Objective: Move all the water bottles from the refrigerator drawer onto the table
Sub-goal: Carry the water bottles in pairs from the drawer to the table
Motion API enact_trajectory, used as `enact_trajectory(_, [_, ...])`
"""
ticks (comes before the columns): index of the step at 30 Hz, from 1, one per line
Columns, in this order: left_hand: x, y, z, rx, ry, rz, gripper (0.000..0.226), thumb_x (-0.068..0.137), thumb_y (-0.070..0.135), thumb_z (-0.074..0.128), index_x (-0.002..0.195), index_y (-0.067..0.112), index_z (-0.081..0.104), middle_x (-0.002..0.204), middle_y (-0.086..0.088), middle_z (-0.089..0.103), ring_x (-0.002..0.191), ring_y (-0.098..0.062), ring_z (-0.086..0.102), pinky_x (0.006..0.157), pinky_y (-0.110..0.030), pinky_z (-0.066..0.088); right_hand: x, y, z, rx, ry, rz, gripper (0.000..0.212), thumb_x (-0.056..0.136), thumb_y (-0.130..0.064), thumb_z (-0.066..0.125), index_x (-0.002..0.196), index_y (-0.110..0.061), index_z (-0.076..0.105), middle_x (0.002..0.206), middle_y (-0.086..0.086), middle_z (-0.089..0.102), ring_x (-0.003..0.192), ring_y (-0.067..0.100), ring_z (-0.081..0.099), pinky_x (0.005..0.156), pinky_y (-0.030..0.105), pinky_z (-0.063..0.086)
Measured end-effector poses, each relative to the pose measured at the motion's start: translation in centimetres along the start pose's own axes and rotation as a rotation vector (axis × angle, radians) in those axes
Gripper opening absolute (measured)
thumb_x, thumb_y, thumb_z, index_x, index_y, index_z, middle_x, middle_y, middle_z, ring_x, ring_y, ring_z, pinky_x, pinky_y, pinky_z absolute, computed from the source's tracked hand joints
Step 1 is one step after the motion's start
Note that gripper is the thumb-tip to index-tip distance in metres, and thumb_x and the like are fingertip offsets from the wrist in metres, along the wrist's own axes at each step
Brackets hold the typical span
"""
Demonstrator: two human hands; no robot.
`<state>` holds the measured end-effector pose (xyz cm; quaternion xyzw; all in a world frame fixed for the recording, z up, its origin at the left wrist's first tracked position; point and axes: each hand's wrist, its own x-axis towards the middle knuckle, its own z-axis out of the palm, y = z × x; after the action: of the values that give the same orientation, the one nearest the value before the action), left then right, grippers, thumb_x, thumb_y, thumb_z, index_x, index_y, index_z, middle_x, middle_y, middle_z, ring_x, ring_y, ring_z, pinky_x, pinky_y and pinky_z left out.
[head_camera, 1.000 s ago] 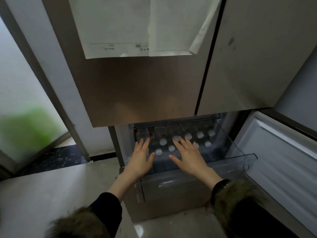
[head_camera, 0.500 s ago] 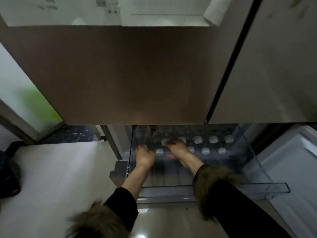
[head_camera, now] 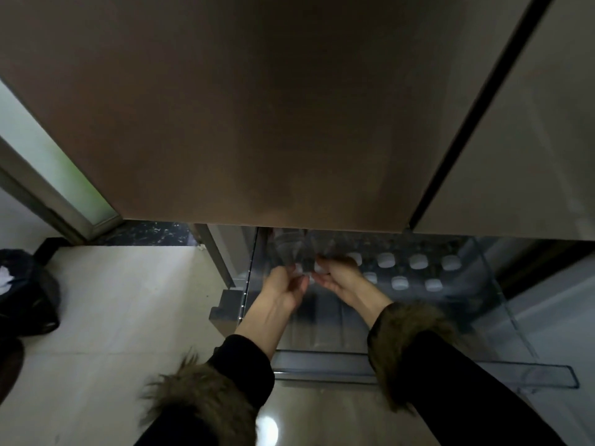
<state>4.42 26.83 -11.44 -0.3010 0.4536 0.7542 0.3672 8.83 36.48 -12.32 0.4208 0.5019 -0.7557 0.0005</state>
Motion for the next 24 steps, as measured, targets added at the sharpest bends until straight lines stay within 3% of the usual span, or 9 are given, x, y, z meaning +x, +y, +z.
enact_trajectory(2, [0.1, 0.1, 0.3, -0.02, 0.008, -0.013, 0.021, 0.092, 0.002, 0.043, 0.073, 0.007, 0.05, 0.056, -0.007, 0.056, 0.054, -0.011, 0.052, 0.044, -0.017, 0.047, -0.1, 0.2, -0.5, -0.009, -0.007, 0.003, 0.012, 0.091, -0.008, 0.056, 0.082, -0.016, 0.057, 0.083, 0.004, 0.06, 0.075, 0.013, 0.058, 0.053, 0.016, 0.053])
enact_trajectory(5, [0.0, 0.1, 0.9, 0.08, 0.043, 0.027, 0.018, 0.09, 0.002, 0.049, 0.074, 0.009, 0.05, 0.068, -0.01, 0.051, 0.052, -0.013, 0.048, 0.032, -0.013, 0.039, -0.9, 0.4, -1.0, -0.057, -0.013, 0.035, 0.006, 0.09, -0.009, 0.058, 0.095, -0.012, 0.059, 0.092, 0.006, 0.061, 0.078, 0.014, 0.058, 0.048, 0.014, 0.051])
enact_trajectory(8, [0.2, 0.2, 0.6, 0.143, 0.055, 0.049, 0.013, 0.089, 0.001, 0.051, 0.078, 0.008, 0.051, 0.071, -0.011, 0.049, 0.026, -0.01, 0.047, 0.027, -0.012, 0.034, -1.5, 0.9, -1.3, -0.149, 0.026, 0.014, 0.024, 0.088, -0.011, 0.062, 0.112, -0.009, 0.058, 0.105, 0.008, 0.061, 0.083, 0.014, 0.058, 0.064, 0.023, 0.055])
enact_trajectory(10, [-0.5, 0.3, 0.5, 0.158, 0.035, 0.058, 0.004, 0.088, 0.003, 0.055, 0.086, 0.006, 0.054, 0.071, -0.011, 0.052, 0.024, -0.008, 0.047, 0.027, -0.012, 0.034, -2.3, 1.0, -1.5, -0.222, 0.063, -0.028, 0.021, 0.087, -0.011, 0.062, 0.108, -0.01, 0.058, 0.1, 0.007, 0.061, 0.08, 0.013, 0.058, 0.072, 0.027, 0.054])
enact_trajectory(14, [-2.4, 0.3, -0.5, 0.345, 0.048, 0.218, 0.011, 0.085, 0.008, 0.061, 0.077, 0.004, 0.054, 0.064, -0.009, 0.05, 0.034, -0.01, 0.048, 0.031, -0.012, 0.035, -4.4, 0.7, -2.1, -0.377, 0.161, -0.15, 0.009, 0.085, -0.016, 0.064, 0.078, -0.013, 0.059, 0.069, 0.002, 0.058, 0.062, 0.013, 0.053, 0.056, 0.023, 0.045])
enact_trajectory(15, [-3.0, 0.3, -0.9, 0.452, 0.079, 0.284, 0.012, 0.084, 0.012, 0.062, 0.082, 0.003, 0.055, 0.065, -0.009, 0.051, 0.042, -0.013, 0.049, 0.033, -0.013, 0.036, -5.0, 0.5, -2.3, -0.404, 0.194, -0.198, 0.015, 0.083, -0.018, 0.064, 0.07, -0.015, 0.058, 0.063, 0.0, 0.055, 0.059, 0.013, 0.051, 0.054, 0.024, 0.041])
enact_trajectory(17, [-4.1, 0.3, -2.1, 0.63, 0.117, 0.378, 0.042, 0.078, 0.024, 0.066, 0.105, -0.005, 0.052, 0.075, -0.013, 0.057, 0.058, -0.018, 0.05, 0.044, -0.019, 0.04, -6.4, 0.1, -2.7, -0.482, 0.253, -0.272, 0.022, 0.082, -0.024, 0.064, 0.063, -0.018, 0.054, 0.06, -0.002, 0.052, 0.061, 0.015, 0.05, 0.051, 0.023, 0.036])
enact_trajectory(19, [-5.5, 0.6, -3.1, 0.776, 0.126, 0.487, 0.051, 0.078, 0.028, 0.065, 0.111, -0.004, 0.042, 0.088, -0.017, 0.058, 0.069, -0.021, 0.051, 0.055, -0.026, 0.038, -7.9, -0.2, -2.9, -0.585, 0.287, -0.33, 0.021, 0.083, -0.028, 0.062, 0.07, -0.016, 0.051, 0.068, -0.001, 0.055, 0.07, 0.017, 0.053, 0.049, 0.022, 0.033])
enact_trajectory(24, [-9.0, 2.2, -3.8, 1.01, 0.157, 0.757, 0.037, 0.084, 0.027, 0.06, 0.102, 0.008, 0.034, 0.095, -0.014, 0.052, 0.081, -0.027, 0.051, 0.064, -0.033, 0.038, -11.2, -0.8, -2.9, -0.774, 0.38, -0.531, 0.029, 0.084, -0.031, 0.062, 0.093, -0.011, 0.043, 0.09, 0.01, 0.059, 0.077, 0.023, 0.055, 0.048, 0.024, 0.033])
